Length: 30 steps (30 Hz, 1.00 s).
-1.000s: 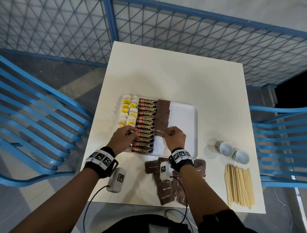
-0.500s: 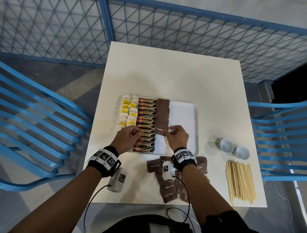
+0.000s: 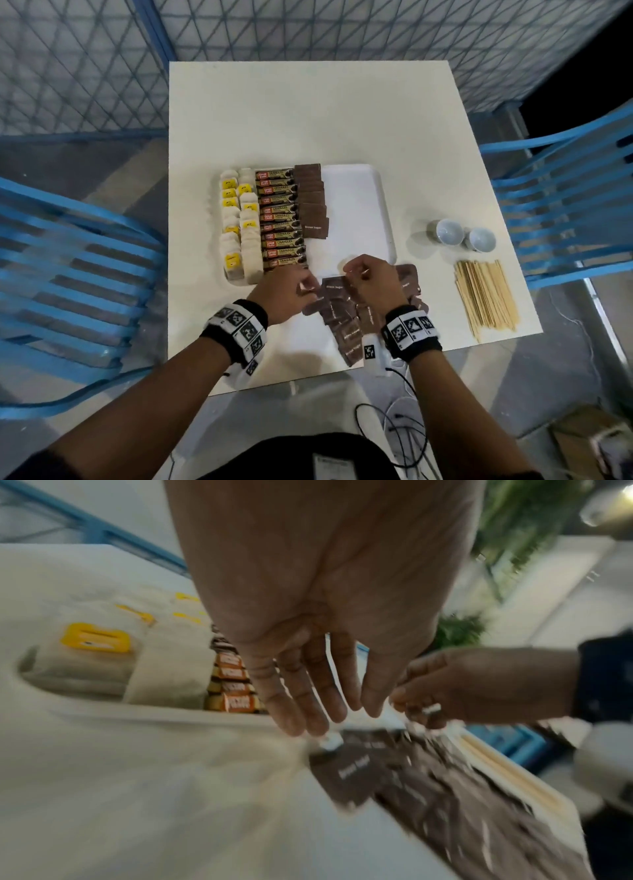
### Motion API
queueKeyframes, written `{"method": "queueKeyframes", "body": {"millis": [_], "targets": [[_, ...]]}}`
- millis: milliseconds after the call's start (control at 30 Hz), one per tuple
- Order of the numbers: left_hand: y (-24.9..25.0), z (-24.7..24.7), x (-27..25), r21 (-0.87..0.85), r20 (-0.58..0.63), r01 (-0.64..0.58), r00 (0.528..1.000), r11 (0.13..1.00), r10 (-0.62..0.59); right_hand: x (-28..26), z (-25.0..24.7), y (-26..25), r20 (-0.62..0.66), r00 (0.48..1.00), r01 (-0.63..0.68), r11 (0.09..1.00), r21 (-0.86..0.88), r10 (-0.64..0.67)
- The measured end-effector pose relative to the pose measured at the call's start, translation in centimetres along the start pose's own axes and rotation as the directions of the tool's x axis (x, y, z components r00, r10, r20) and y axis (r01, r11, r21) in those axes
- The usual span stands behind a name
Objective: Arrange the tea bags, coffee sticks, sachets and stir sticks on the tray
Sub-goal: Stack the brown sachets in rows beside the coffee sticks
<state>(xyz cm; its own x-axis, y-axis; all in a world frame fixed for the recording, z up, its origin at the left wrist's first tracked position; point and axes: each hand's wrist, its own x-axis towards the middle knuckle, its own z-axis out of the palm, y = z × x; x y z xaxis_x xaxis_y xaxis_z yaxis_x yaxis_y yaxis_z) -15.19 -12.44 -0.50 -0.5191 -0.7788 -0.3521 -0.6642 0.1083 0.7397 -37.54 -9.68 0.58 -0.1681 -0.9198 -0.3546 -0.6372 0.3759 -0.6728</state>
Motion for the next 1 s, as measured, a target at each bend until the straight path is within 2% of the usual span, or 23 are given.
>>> {"method": "queueKeyframes", "body": {"millis": [133,200,267,467,567,700,867,1000], "targets": [[0.5,2.3,-0.2,0.124,0.04,-0.015,0.999,0.992,0.01,-2.1,-0.7,2.2,-0.069,0.995,-0.085,0.983,-0.164,0.075],[0.8,3.0,0.0,0.143,0.052,-0.024,0.998,0.989,0.017,-3.0,-1.2,3.2,-0.031,0.989,-0.15,0.949,-0.278,0.148],[0.9,3.4,0.2,0.145,0.046,-0.012,0.999,0.989,0.006,-3.8,-1.6,3.7,0.025,0.979,-0.183,0.934,-0.306,0.2],[1.7,4.6,0.3,0.13,0.018,0.007,1.0,0.991,-0.01,-4.6,-1.3,4.6,0.05,0.985,-0.143,0.936,-0.322,0.167],[2.2,5.0,0.1,0.215,0.004,-0.029,1.0,0.976,0.029,-4.6,-1.0,4.7,0.08,0.991,-0.076,0.93,-0.359,0.112],[2.9,5.1,0.2,0.392,0.076,-0.093,0.995,0.915,0.069,-4.5,-1.2,4.9,0.1,0.995,0.004,0.958,-0.288,0.026],[3.4,4.8,0.5,0.457,0.162,-0.098,0.986,0.884,0.026,-4.8,-1.1,5.5,0.144,0.988,0.103,0.949,-0.299,-0.062],[4.0,5.0,0.6,0.482,0.153,-0.091,0.988,0.871,0.018,-4.6,-0.7,5.4,0.175,0.984,0.098,0.931,-0.351,-0.038]]}}
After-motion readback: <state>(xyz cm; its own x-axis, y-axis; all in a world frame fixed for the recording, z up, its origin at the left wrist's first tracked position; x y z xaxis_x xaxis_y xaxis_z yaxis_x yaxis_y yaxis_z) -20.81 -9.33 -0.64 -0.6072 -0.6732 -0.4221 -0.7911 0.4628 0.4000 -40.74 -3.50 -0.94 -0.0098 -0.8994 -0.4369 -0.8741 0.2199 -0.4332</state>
